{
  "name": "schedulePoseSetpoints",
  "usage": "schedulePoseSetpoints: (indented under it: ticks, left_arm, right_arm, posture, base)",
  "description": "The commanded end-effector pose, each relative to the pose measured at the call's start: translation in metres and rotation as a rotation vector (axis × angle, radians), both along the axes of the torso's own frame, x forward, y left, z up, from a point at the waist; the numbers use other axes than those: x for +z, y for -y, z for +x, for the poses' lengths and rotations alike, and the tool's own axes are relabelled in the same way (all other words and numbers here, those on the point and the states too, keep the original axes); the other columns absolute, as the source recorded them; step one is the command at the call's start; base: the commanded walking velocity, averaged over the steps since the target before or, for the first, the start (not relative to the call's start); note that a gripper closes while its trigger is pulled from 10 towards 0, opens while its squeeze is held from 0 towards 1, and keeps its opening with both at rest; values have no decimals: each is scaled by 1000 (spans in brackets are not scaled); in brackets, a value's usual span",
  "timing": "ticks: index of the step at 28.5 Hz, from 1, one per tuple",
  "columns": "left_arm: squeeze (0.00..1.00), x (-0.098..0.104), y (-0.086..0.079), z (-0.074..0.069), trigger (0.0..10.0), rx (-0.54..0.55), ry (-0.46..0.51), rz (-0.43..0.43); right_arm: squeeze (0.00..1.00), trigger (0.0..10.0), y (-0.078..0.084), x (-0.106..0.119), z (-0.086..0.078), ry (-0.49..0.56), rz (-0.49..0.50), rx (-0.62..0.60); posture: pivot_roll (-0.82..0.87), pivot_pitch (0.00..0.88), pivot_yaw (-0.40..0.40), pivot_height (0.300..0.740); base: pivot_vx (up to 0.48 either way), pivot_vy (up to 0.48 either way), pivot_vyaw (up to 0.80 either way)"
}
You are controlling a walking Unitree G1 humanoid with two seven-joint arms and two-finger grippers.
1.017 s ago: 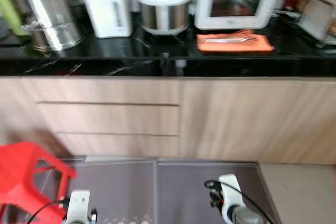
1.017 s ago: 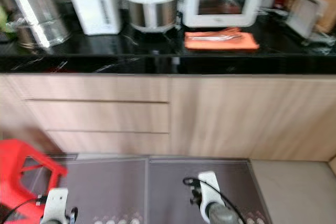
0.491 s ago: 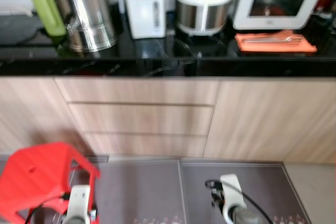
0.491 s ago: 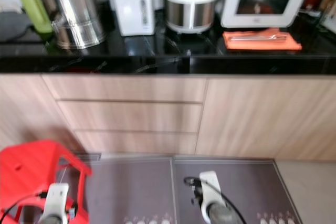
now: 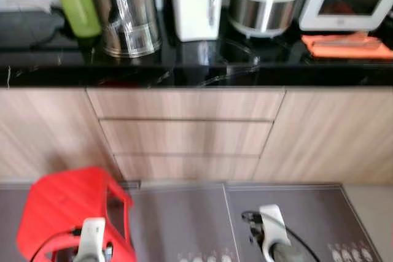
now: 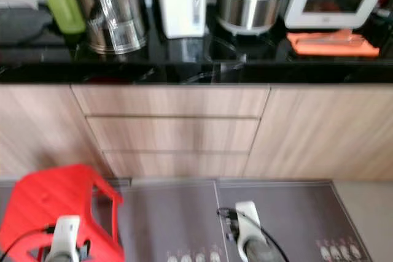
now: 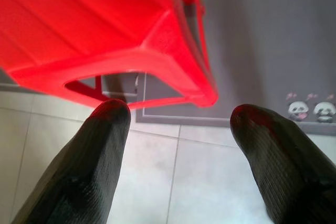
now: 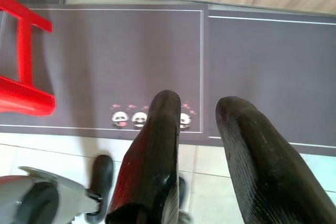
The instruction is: Kitchen organization
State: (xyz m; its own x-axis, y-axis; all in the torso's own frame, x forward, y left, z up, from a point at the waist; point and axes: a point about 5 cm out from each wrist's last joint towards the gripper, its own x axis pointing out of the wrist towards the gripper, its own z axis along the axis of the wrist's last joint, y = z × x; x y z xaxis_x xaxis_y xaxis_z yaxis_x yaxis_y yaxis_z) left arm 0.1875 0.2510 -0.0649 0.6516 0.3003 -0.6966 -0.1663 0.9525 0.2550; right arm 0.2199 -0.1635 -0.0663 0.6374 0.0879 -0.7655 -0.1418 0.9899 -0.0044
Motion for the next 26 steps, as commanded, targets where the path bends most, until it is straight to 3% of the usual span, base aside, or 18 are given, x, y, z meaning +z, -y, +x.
schedulePoseSetpoints:
  ticks: [1,19,26]
  left_arm:
    - [0,-3,3,-3,10000,20,-14,-16]
    - [0,-9,16,-8,10000,0,-43,-40]
    - [0,-10,17,-9,10000,2,-34,-48]
  right_arm:
    - [0,10000,7,1,1,0,-14,-8]
    - [0,10000,10,-1,-4,2,-8,-39]
    - [0,10000,14,-6,-14,-5,0,-59]
  posture:
    - [43,0,4,740]
    - [26,0,6,740]
    - [11,0,21,740]
  base:
    - [0,0,0]
    - [0,0,0]
    - [0,0,0]
